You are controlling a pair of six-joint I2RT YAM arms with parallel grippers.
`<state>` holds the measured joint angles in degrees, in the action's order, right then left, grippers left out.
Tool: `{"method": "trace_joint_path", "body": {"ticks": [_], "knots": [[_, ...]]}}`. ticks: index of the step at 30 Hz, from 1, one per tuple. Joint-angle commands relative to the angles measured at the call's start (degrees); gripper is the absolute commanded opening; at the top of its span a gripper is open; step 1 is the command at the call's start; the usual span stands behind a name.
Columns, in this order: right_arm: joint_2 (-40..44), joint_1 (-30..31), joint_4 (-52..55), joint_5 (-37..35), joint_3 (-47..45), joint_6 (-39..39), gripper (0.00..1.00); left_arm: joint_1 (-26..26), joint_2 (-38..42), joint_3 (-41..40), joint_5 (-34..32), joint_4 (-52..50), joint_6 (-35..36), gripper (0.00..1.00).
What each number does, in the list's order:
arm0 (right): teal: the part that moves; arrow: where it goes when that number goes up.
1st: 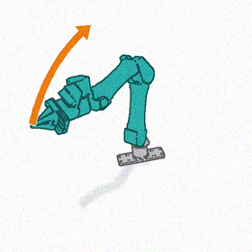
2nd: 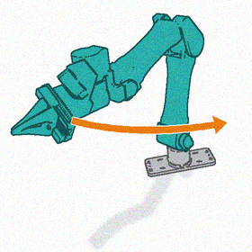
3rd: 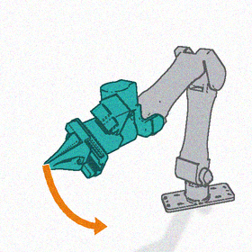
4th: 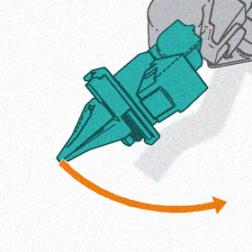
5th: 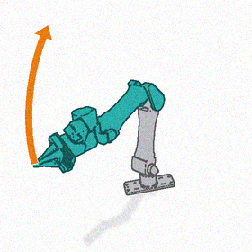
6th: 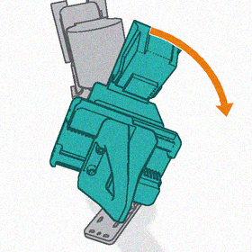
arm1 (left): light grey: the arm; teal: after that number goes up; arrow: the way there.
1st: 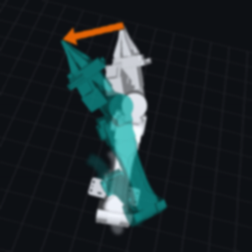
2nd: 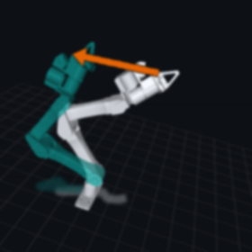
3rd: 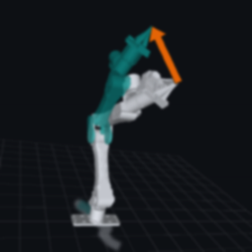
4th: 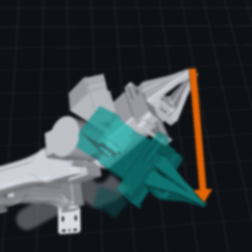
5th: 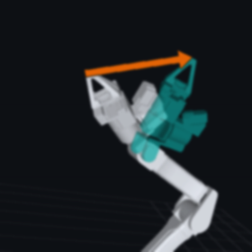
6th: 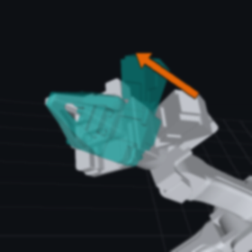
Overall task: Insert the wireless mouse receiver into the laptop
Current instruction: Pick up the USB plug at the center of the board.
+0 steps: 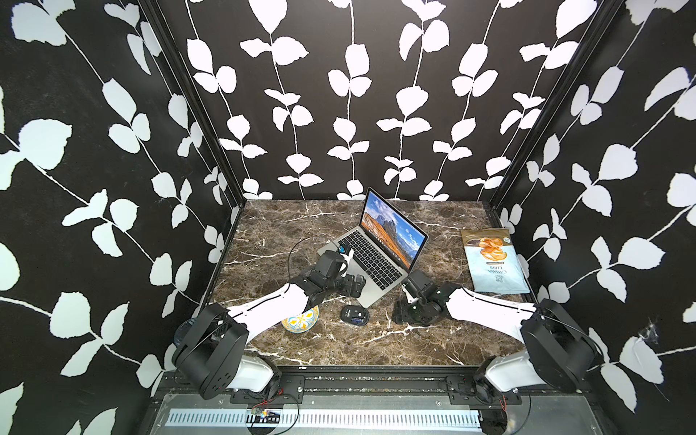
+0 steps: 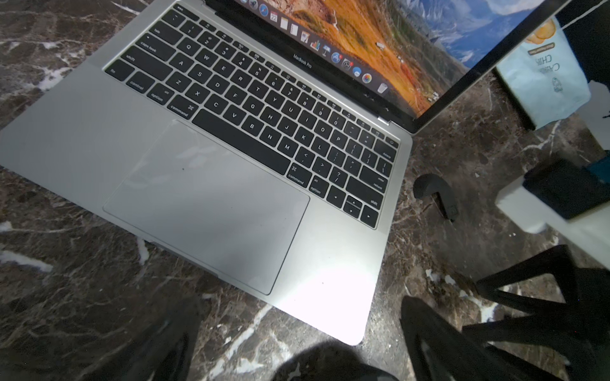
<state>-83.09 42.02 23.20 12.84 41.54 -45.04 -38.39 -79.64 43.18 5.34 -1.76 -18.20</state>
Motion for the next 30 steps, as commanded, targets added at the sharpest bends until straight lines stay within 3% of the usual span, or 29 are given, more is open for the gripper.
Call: {"method": "trace_joint_path", "body": {"ticks": [1,23,30], "knots": [[0.0,0.7,0.6,1.0,-1.0,-1.8,0.67,0.6,1.1,-0.5,0.6,0.7,0.1,0.98],[7.9,4.5,11.6,-1.2,-3.9,-6.8,0.65,0.6,4.8,-3.6,6.7,3.6,2.5,0.99],[8.6,7.6,14.1,-3.4,-2.7,-7.3,0.59,0.6,5.8,-4.9,10.2,5.2,3.9,0.98]]}}
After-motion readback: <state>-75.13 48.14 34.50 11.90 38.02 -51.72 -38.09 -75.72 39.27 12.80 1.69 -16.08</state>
